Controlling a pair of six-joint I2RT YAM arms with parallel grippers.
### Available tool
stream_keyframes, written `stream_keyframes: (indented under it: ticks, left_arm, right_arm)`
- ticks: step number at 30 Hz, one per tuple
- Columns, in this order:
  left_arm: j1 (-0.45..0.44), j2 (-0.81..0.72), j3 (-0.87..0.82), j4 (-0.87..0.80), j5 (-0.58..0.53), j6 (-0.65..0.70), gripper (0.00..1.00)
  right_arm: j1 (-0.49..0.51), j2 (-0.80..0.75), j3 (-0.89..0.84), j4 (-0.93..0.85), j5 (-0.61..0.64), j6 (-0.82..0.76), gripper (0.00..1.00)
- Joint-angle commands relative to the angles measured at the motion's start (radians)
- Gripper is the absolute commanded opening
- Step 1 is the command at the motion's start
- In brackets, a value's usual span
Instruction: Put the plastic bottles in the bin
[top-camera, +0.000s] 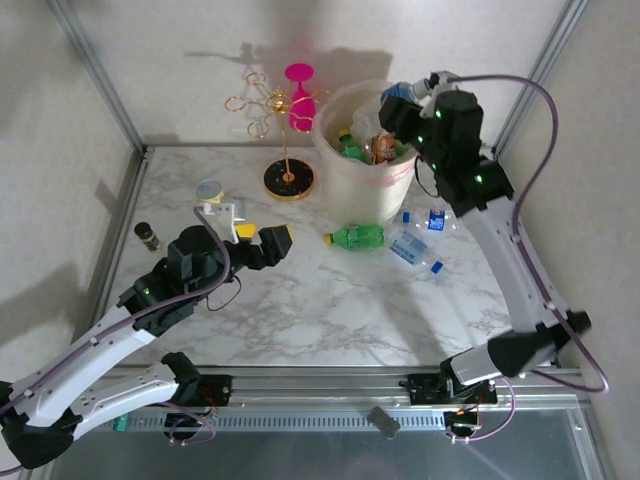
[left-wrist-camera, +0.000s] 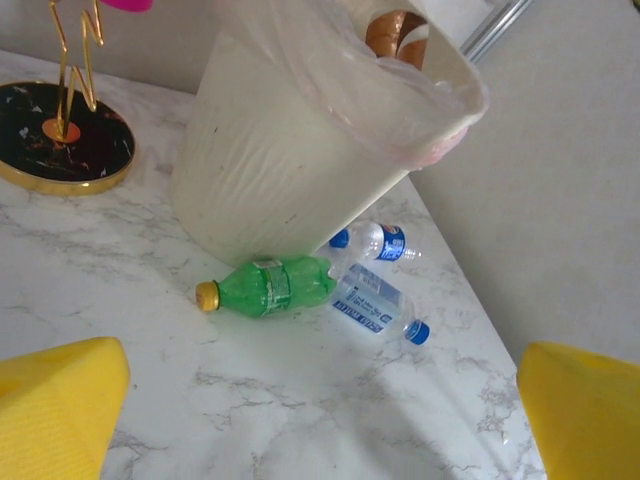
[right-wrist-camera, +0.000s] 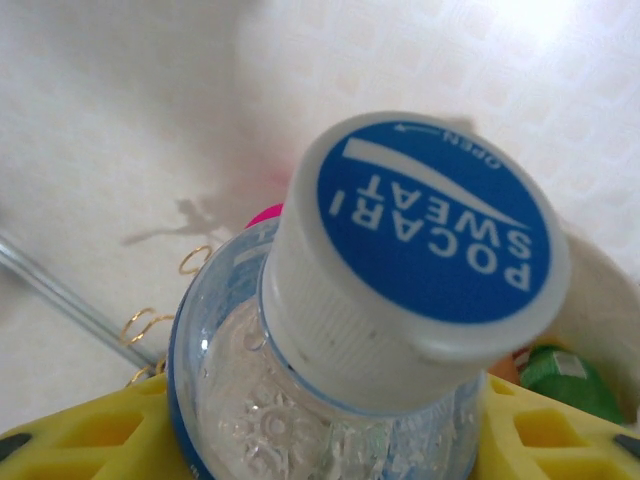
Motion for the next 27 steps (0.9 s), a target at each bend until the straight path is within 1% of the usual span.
stream_keyframes:
  ticks: [1, 3, 7, 15, 19, 21, 24, 27]
  left_arm:
    - [-0.002, 0.02, 0.047, -0.035, 0.019, 0.025, 0.99]
    - [-0.002, 0.033, 0.053, -0.049, 0.009, 0.031, 0.99]
    - [0.003, 0.037, 0.048, -0.053, -0.009, 0.037, 0.99]
    - [0.018, 0.063, 0.045, -0.049, 0.014, 0.029, 1.0]
    - [0.021, 0.075, 0.041, -0.043, 0.022, 0.025, 1.0]
    - [0.023, 0.084, 0.041, -0.041, 0.022, 0.024, 1.0]
    - [0.024, 0.097, 0.044, -0.042, 0.023, 0.024, 1.0]
    - [0.026, 0.097, 0.047, -0.052, 0.017, 0.024, 1.0]
  right_arm:
    - [-0.019, 0.115, 0.142, -0.09, -0.003, -0.04, 0.5]
    - [-0.026, 0.192, 0.22, -0.118, -0.068, -0.045, 0.5]
    - [-0.027, 0.306, 0.313, -0.18, -0.11, -0.046, 0.49]
    - [-0.024, 0.418, 0.337, -0.221, -0.175, -0.067, 0.48]
    - [-0.022, 0.487, 0.398, -0.276, -0.178, -0.093, 0.49]
    - [-0.023, 0.524, 0.44, -0.296, -0.173, -0.111, 0.52]
    - [-0.028, 0.585, 0.522, -0.331, -0.149, -0.135, 0.62]
    - [-0.038, 0.628, 0.578, -0.349, -0.162, -0.134, 0.72]
